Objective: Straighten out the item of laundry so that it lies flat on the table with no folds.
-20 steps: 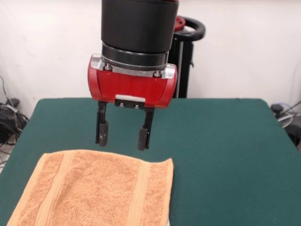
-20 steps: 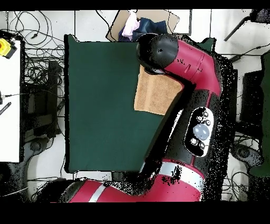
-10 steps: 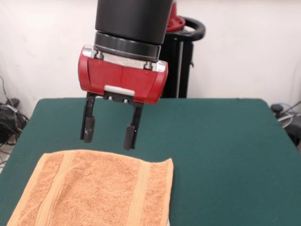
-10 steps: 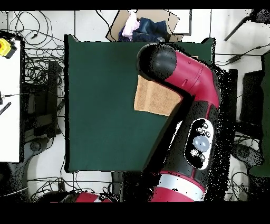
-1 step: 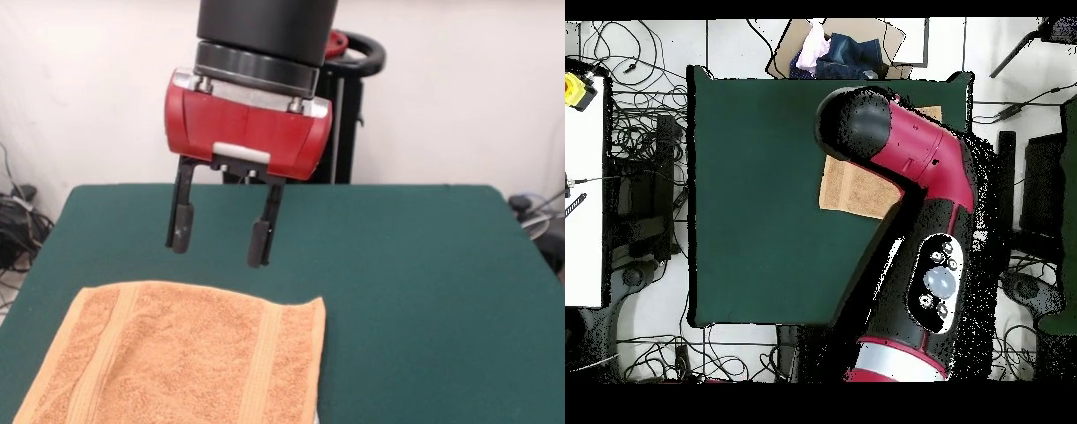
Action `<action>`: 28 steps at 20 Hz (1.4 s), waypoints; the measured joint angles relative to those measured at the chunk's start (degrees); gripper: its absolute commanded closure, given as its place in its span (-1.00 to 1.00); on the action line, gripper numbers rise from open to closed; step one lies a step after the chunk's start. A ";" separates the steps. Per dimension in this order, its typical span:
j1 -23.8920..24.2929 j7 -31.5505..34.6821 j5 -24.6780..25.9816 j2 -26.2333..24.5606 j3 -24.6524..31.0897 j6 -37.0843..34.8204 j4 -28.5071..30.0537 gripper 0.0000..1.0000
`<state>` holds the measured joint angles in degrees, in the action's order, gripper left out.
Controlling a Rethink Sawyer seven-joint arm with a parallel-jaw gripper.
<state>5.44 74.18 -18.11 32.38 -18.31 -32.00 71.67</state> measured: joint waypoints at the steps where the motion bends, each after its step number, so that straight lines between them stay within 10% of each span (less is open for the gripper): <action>1: -0.10 0.00 -0.01 0.07 0.00 0.07 0.04 -1.00; 28: -2.49 0.15 -0.01 -3.22 -0.51 -28.85 -1.16 -1.00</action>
<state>2.95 74.33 -18.12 29.16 -18.82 -60.85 70.50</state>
